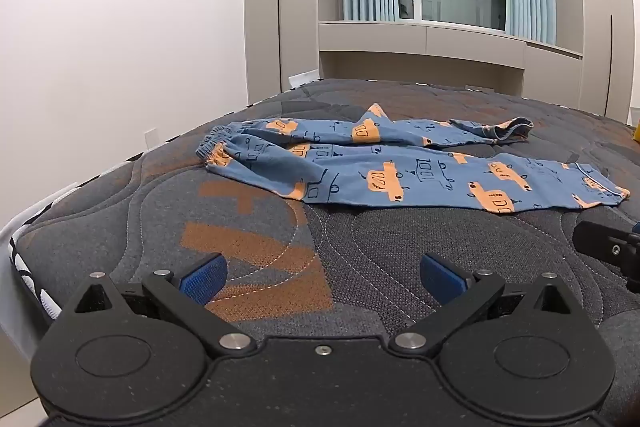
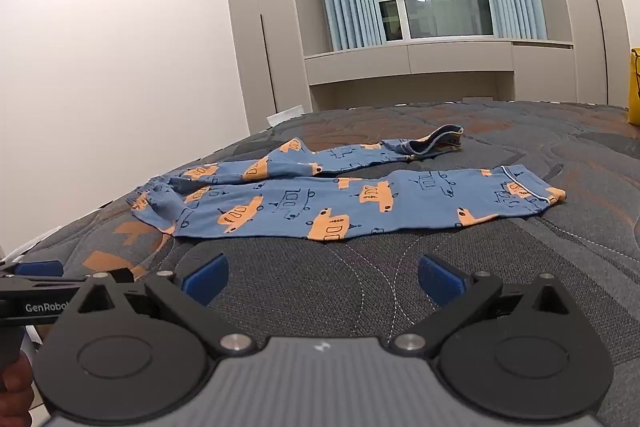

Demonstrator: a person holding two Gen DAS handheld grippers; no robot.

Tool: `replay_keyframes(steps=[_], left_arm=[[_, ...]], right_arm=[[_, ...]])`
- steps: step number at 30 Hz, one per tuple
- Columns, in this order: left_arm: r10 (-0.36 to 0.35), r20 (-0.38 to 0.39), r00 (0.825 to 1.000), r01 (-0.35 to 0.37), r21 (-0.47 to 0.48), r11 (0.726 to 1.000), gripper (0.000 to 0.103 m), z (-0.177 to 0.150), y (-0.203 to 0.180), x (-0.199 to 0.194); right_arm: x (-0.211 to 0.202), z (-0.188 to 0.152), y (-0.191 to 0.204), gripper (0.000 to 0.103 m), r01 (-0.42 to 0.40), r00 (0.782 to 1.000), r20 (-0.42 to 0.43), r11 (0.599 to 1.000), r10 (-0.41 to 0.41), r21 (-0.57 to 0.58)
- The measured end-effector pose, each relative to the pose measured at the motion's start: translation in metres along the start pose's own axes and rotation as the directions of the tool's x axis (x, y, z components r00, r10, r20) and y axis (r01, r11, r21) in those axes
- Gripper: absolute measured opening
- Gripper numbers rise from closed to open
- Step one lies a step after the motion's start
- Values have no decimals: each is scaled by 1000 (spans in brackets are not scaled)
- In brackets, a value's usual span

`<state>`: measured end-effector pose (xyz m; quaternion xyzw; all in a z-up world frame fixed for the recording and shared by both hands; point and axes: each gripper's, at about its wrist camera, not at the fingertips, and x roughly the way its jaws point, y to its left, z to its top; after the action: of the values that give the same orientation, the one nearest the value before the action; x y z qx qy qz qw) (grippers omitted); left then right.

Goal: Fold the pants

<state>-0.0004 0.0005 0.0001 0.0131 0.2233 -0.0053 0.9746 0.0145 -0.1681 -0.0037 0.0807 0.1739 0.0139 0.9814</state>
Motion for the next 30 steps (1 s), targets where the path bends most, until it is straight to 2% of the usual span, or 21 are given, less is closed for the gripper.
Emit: replay_keyframes(steps=[8,30], left_arm=[[-3,-5,1000,3,2,1000,102,-2,8,0],[9,-7,1000,-9,16,1000,102,-1,-4,0]], right_arm=[[-2,1,0,103,0,1000,-5,1000,0,0],[-3,-1,0,103,-4,1000,-3,1000,5,6]])
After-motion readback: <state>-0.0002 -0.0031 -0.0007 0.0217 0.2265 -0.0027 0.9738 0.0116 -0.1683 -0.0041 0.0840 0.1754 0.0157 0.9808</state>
